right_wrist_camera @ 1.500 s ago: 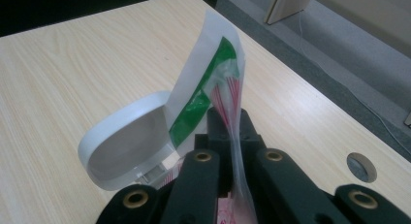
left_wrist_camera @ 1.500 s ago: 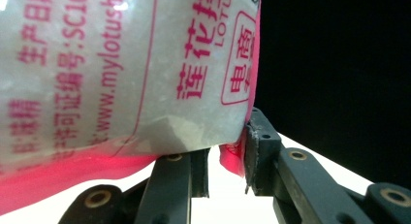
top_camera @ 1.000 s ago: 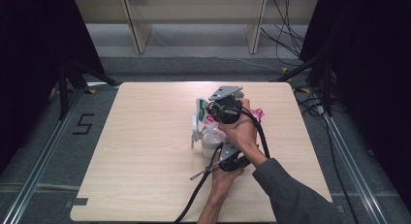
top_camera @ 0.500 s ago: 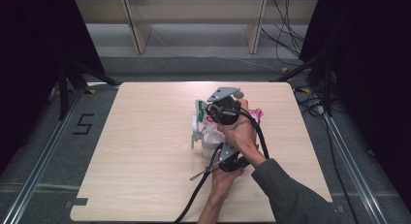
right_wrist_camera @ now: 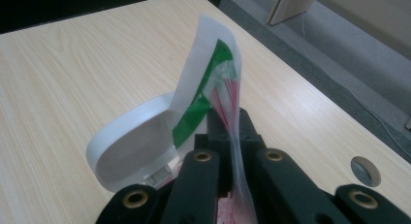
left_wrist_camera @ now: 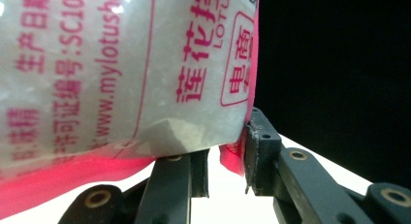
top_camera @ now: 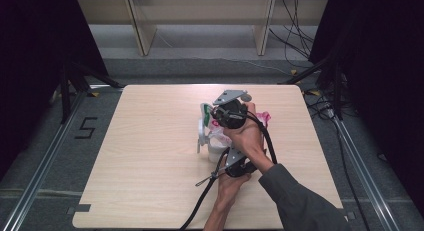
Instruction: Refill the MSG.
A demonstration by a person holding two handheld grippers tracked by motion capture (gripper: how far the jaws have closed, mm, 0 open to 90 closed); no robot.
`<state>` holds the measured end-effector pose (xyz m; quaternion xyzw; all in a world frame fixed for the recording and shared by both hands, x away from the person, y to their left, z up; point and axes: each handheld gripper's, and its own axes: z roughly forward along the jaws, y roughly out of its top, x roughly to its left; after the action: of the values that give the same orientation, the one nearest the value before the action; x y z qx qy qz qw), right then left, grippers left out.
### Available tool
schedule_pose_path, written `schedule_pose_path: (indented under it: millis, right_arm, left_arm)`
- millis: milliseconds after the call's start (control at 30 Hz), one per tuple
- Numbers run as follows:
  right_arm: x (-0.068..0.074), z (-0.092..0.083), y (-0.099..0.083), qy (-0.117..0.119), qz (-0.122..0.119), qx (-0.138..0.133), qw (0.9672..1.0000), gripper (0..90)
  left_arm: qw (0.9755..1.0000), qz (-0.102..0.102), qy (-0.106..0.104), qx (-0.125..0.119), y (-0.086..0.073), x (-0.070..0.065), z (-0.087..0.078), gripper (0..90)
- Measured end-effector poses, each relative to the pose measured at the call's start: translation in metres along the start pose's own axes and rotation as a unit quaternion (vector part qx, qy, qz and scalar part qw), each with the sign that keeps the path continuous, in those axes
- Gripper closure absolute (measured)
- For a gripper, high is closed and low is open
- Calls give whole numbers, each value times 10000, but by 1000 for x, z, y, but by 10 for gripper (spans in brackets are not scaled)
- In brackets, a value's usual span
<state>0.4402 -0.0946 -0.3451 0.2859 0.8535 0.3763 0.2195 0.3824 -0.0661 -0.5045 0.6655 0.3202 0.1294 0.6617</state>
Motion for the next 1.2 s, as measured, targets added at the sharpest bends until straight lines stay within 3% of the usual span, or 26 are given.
schedule_pose_path:
  millis: [33, 67, 100, 133, 167, 267, 1200]
  right_arm:
    - [0, 0, 0, 13, -2, 29, 10000, 899]
    - [1, 1, -1, -20, -18, 33, 10000, 899]
    - [2, 2, -2, -15, -51, 23, 10000, 899]
    - [2, 3, -2, -22, -52, 21, 10000, 899]
    - [1, 3, -2, -34, -63, -8, 10000, 899]
    - [0, 0, 0, 25, 64, -29, 10000, 899]
    - [0, 3, 0, -21, -52, -18, 10000, 899]
  left_arm:
    - [10000, 20, -4, 19, 0, 0, 0, 738]
    - [9981, -462, -72, -395, -1, -7, 5, 738]
    - [9977, -508, -71, -432, -1, -7, 6, 738]
    - [9980, -476, -88, -415, -1, -7, 5, 739]
    - [9994, 267, 21, 213, 0, 4, -3, 738]
    - [9996, 225, 60, 183, 0, 3, -3, 739]
    - [9997, 188, 22, 169, 1, 2, -3, 737]
